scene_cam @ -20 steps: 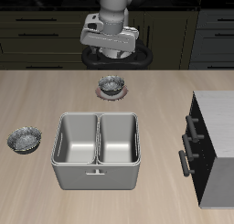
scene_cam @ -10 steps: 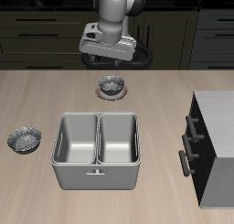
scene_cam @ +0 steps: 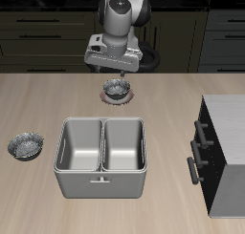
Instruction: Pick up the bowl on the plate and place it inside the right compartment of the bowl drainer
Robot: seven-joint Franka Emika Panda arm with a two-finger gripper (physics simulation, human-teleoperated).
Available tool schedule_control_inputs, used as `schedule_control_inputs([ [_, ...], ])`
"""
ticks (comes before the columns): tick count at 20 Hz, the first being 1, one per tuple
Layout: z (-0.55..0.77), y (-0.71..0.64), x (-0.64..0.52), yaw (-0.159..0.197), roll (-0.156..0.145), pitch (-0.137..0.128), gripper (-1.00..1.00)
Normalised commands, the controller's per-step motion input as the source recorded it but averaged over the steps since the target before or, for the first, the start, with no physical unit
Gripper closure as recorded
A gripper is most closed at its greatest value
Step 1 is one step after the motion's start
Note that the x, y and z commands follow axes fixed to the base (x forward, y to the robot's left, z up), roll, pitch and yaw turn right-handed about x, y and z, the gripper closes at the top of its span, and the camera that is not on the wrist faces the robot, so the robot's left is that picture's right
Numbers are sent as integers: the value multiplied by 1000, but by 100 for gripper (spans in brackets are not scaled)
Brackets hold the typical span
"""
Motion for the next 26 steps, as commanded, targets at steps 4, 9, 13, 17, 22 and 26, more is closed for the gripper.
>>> schedule_control_inputs([
  [4,-158,-75,-99,-53,3,10,-100],
  [9,-214,-30,-68,-6,23,26,-100],
  [13,-92,-70,-24,-17,2,1,-100],
  [17,-86,-24,-14,-15,21,-15,-100],
  [22,-224,0,31,-16,12,26,-100],
  [26,-295,-13,50,-10,-12,54,-100],
])
